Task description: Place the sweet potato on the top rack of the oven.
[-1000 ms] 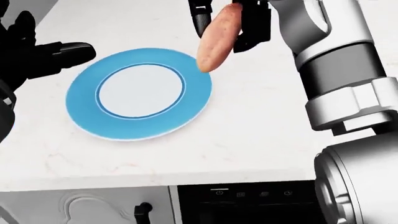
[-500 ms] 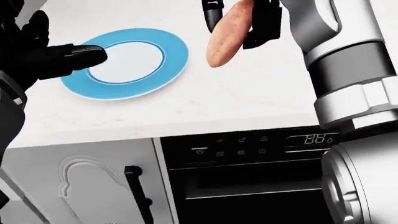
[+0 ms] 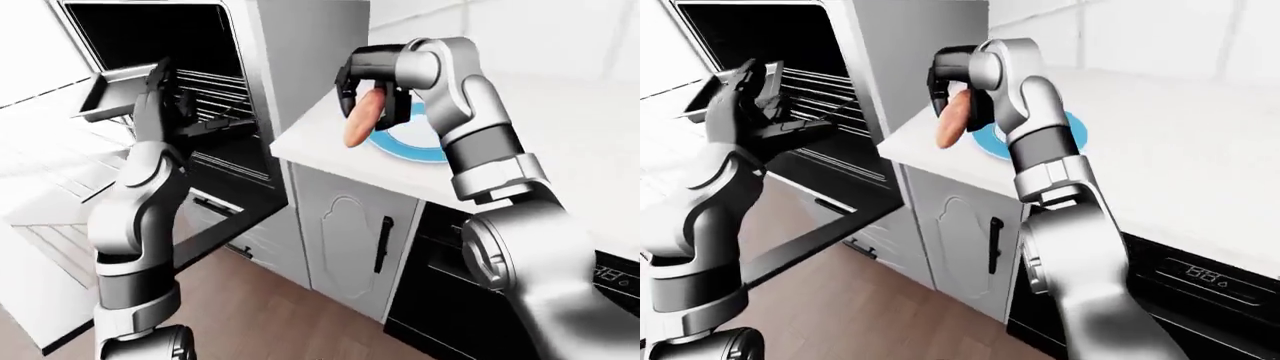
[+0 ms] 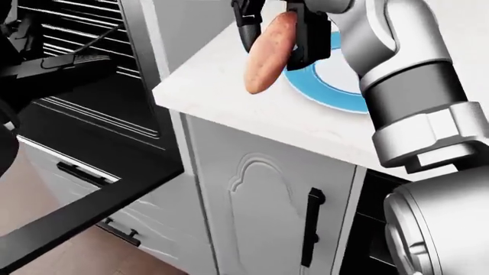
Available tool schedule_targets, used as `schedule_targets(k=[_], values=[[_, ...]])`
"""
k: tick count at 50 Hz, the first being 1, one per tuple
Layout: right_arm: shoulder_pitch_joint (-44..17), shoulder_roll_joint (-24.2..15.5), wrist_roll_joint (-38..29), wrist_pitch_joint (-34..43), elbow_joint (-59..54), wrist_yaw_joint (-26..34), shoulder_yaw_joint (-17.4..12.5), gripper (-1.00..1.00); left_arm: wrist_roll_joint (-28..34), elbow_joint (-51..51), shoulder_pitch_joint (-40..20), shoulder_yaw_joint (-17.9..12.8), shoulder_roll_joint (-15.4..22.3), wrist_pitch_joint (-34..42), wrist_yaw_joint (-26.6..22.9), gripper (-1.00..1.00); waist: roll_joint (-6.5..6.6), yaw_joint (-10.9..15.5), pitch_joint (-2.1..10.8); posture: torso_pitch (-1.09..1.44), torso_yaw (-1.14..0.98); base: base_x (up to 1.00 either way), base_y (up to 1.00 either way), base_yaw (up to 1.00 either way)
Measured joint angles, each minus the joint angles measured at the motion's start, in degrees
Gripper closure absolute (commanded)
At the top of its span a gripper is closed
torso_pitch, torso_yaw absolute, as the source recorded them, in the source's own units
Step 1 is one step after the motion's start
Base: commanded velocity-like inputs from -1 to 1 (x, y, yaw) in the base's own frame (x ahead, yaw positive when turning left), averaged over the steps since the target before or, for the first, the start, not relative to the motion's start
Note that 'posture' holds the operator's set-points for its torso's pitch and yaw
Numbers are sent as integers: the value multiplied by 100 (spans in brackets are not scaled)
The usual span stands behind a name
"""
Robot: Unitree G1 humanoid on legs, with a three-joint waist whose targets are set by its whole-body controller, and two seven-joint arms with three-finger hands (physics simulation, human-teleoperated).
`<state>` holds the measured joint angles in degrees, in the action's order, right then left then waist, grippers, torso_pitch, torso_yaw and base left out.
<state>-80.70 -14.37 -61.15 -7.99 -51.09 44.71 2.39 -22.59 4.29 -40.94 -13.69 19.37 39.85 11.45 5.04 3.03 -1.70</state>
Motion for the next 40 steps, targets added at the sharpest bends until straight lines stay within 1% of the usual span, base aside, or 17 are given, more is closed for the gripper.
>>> schedule_targets(k=[2, 4, 6, 8, 10, 11, 12, 14, 16, 21, 25, 27, 29, 31, 34, 38, 40], values=[[15, -17, 1, -16, -23, 17, -4, 100, 17, -16, -10, 10, -2, 22, 16, -100, -163, -7, 13, 0, 0, 0, 0, 100], [1, -53, -15, 1, 23, 25, -34, 100, 10, 27, -17, 35, -11, 24, 11, -100, -336, -54, -48, 0, 0, 0, 0, 100], [-17, -68, -27, 18, 107, 21, -54, 100, -5, 62, -10, 50, -18, 25, 2, -100, -470, -116, -117, 0, 0, 0, 0, 100], [-41, -66, -26, 15, 144, 11, -57, 100, -11, 61, -6, 56, -20, 27, -3, -100, -593, -158, -148, 0, 0, 0, 0, 100], [-58, -69, -23, 10, 151, 4, -58, 100, -13, 62, -31, 56, -14, 31, -3, -100, -786, -179, -126, 0, 0, 0, 0, 100], [-64, -92, -26, 10, 154, -1, -67, 100, -16, 73, -62, 63, -25, 25, -6, -100, -884, -224, -62, 0, 0, 0, 0, 100], [-14, -121, -33, 15, 163, -14, -89, 100, -22, 76, -48, 97, -72, 8, -15, -100, -855, -270, -63, 0, 0, 0, 0, 100], [52, -131, -59, 40, 73, -7, -100, 100, -49, 41, -2, 169, -83, 17, -46, -100, -860, -229, -83, 0, 0, 0, 0, 100], [41, -122, -77, 49, -2, 5, -83, 100, -60, 12, -9, 158, -70, 49, -54, -100, -775, -190, -68, 0, 0, 0, 0, 100], [17, -140, -71, 39, 38, 5, -93, 100, -47, 74, -66, 106, -45, 38, -27, -100, -329, -218, -118, 0, 0, 0, 0, 100], [-55, -157, -81, 42, 9, -5, -103, 100, -56, 104, -101, 109, -30, 11, -28, -100, 98, -217, -61, 0, 0, 0, 0, 100], [-22, -78, -73, 24, 61, -38, -72, 100, -42, 50, -57, 61, -8, -10, -24, -100, 56, -135, -109, 0, 0, 0, 0, 100], [25, -3, -51, -44, 3, -51, 5, 100, -16, -12, 16, 6, 3, 39, 11, -100, 26, -45, -50, 0, 0, 0, 0, 100], [52, -10, -53, -75, -18, -30, 17, 100, 1, -17, 2, 0, 9, 70, 35, -100, -120, -30, -8, 0, 0, 0, 0, 100], [33, -57, -75, -54, 64, -14, -33, 100, -5, 72, -19, 22, 2, 36, 27, -100, -364, -85, -70, 0, 0, 0, 0, 100], [-21, -66, -73, -49, 125, -28, -55, 100, -15, 48, -38, 41, 2, 16, 8, -100, -607, -160, -116, 0, 0, 0, 0, 100], [-32, -76, -70, -56, 119, -40, -59, 100, -12, 28, -71, 51, 4, 6, 0, -100, -821, -184, -86, 0, 0, 0, 0, 100]])
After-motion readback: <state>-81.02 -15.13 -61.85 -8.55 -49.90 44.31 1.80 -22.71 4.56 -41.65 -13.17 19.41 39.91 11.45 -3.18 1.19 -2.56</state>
